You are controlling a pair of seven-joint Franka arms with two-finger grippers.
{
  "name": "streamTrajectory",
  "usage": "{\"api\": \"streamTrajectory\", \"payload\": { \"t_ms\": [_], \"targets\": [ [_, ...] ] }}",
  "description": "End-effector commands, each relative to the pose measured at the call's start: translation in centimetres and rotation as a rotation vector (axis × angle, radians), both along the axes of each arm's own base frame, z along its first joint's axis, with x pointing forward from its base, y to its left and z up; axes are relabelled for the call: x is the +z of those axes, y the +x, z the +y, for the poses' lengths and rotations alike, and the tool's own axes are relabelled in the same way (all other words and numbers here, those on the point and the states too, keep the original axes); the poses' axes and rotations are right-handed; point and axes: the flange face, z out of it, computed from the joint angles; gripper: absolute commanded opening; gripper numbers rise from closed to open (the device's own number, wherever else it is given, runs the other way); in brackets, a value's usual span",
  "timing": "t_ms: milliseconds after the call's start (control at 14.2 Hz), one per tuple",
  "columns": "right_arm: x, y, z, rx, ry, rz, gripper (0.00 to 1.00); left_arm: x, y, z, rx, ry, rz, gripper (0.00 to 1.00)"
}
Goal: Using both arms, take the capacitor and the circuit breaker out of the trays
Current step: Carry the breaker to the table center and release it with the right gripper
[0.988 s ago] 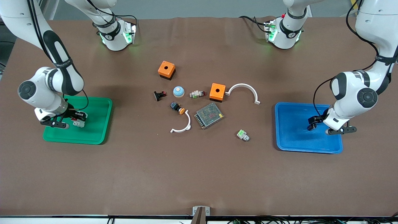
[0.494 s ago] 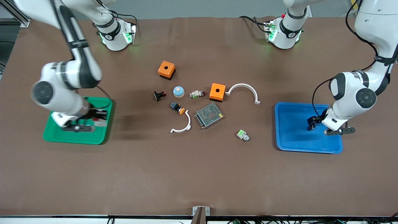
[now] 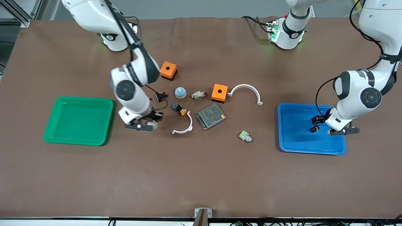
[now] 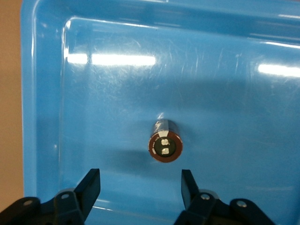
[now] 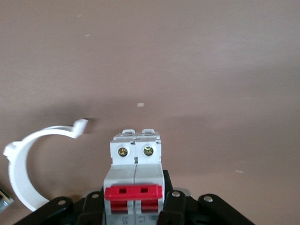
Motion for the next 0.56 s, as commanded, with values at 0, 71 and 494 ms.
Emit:
{"api": "streamTrajectory", "payload": {
  "t_ms": [0, 71, 494],
  "targets": [
    [-1.8, 0.9, 2.7, -0.038, 0.033, -0.01, 0.0, -1.0, -0.2, 0.0, 0.009, -0.012, 0.012, 0.77],
    [-2.5, 0.3, 3.5, -0.033, 0.031, -0.008, 0.0, -1.5, -0.1, 0.0, 0.009, -0.016, 0.009, 0.77],
    [-4.1, -0.4, 3.1, -0.047, 0.006, 0.01, 0.0, -2.1, 0.1, -0.1, 0.009, -0.02, 0.002, 0.76]
  ]
}}
